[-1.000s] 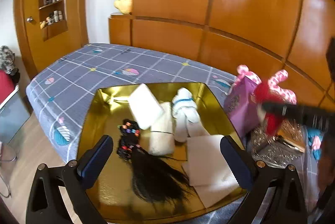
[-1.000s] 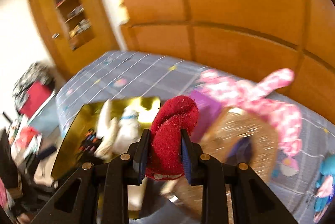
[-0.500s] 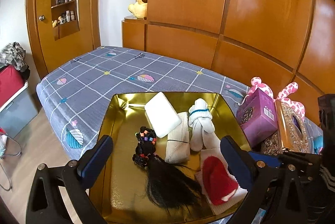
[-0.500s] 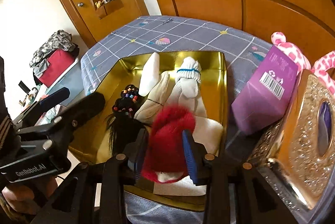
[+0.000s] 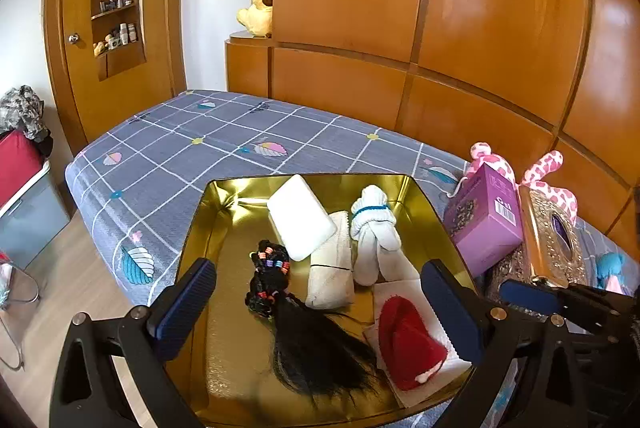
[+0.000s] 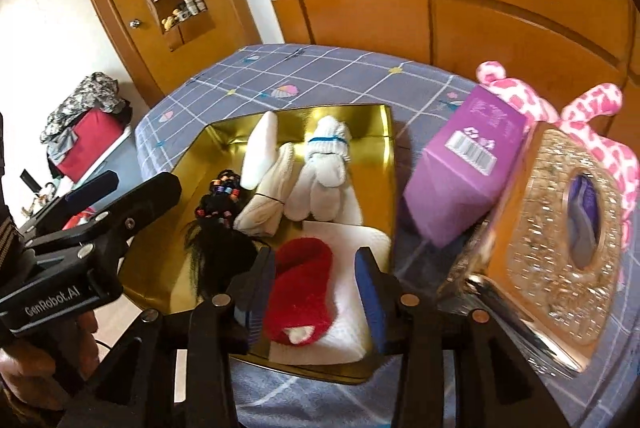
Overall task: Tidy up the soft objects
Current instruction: 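Open the right tool and move both tools back to the pile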
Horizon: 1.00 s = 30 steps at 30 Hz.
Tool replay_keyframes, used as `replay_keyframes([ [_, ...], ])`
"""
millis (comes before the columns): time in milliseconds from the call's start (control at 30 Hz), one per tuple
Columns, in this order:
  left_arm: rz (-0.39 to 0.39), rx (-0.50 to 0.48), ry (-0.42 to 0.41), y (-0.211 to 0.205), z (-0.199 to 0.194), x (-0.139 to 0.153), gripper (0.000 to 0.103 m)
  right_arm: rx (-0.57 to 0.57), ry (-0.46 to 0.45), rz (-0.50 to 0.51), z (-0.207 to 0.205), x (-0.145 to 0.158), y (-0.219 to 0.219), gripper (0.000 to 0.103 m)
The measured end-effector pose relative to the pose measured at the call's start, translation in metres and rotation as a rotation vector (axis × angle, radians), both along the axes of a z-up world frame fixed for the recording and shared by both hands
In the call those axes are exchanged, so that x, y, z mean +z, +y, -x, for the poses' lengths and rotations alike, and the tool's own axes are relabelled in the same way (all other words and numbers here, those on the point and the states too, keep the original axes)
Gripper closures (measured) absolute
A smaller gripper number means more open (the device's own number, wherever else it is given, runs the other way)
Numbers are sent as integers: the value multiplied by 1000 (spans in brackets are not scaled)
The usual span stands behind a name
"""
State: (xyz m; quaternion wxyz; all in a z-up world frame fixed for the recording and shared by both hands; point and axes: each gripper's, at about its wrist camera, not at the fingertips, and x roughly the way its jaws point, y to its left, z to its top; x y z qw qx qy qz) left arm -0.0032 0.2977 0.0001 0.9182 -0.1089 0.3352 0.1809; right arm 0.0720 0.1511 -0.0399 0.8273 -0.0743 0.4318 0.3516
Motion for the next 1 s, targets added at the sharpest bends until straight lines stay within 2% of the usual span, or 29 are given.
replay_keyframes([
  [567, -47, -106, -6, -34, 0, 3, 0, -140, -177, 2, 17, 41, -60, 60],
  [833, -65, -205, -9, -60, 1, 2, 0, -295, -225, 20, 4, 56, -132, 60],
  [1000, -66, -318, -25, -84, 3, 5, 0, -428, -229, 44, -8, 59, -190, 60],
])
